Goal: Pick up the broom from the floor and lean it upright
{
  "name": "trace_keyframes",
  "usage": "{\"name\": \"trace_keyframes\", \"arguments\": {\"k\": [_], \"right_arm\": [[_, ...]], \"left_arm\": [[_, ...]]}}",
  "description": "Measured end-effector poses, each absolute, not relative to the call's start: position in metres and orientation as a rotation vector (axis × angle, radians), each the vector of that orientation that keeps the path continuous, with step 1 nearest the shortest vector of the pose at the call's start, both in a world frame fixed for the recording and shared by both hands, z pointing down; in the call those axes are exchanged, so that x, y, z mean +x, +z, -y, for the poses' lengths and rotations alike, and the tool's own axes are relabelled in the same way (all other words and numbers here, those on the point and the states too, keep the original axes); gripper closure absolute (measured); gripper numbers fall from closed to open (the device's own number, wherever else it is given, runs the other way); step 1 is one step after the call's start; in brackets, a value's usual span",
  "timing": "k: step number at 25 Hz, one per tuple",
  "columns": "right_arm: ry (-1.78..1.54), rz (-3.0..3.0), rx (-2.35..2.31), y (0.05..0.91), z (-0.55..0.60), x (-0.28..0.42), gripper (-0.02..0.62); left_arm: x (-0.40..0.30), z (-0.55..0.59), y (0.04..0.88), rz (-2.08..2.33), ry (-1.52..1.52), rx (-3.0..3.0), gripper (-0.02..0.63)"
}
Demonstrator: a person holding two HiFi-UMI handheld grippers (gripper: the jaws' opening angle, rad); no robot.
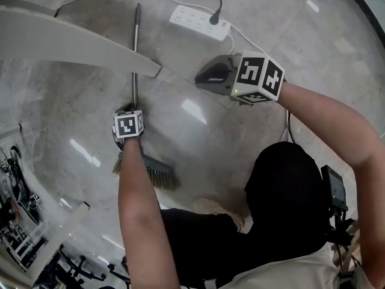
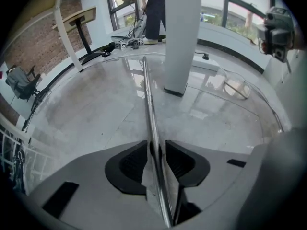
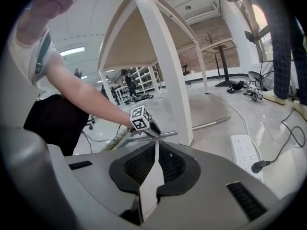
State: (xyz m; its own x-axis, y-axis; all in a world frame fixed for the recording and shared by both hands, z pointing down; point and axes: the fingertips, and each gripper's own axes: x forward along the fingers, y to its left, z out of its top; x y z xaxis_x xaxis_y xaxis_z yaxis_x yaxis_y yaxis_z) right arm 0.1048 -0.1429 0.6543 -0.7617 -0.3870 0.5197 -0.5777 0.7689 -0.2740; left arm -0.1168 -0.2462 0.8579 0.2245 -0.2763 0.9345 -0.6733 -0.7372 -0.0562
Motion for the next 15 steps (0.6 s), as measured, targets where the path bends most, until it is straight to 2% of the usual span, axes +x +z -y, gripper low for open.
{"name": "trace_keyframes", "arguments": {"k": [7,15], "right_arm": [[0.609,2.5,0.756,0.66,0.141,0.118,0.563],[0.612,2.487,0.779,0.658,0.142,0.12,0.563]], "left_arm": [[-0.111,0.257,0.869,0.847,1.561,2.118,0.486],[-0.115,0.245,0.872,0.799,1.519,1.983,0.522]]}}
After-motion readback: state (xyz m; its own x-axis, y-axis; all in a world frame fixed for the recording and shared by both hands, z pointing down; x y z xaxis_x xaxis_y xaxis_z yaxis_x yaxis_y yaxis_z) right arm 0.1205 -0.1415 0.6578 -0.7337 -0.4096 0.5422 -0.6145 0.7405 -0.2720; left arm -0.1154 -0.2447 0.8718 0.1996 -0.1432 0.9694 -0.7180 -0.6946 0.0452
